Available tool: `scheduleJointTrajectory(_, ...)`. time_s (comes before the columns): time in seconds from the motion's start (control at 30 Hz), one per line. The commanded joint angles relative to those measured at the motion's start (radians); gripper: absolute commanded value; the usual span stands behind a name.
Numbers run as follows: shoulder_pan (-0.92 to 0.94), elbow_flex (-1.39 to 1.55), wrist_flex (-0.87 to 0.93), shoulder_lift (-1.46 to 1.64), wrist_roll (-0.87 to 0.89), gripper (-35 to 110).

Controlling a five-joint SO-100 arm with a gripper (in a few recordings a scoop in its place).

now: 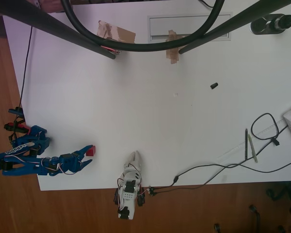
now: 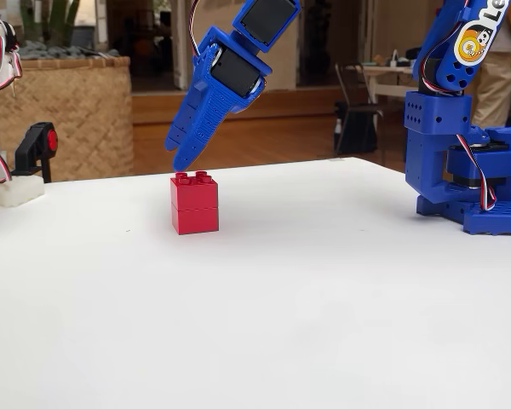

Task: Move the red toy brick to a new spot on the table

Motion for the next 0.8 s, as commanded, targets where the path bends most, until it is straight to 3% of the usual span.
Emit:
scheduleJointTrajectory(0.0, 0.031, -0.017, -0.084, -0.012, -0.055, 35)
scheduleJointTrajectory(0.2, 0.067, 0.123, -0.189, -0.018, -0.141, 35)
scheduleJointTrajectory(0.43, 0.078, 0.169, -0.232, -0.048, -0.098, 33)
scheduleJointTrajectory(0.63, 0.058, 0.146, -0.244, -0.095, 0.038, 13)
scheduleJointTrajectory(0.77, 0.052, 0.150, -0.224, -0.087, 0.067, 9)
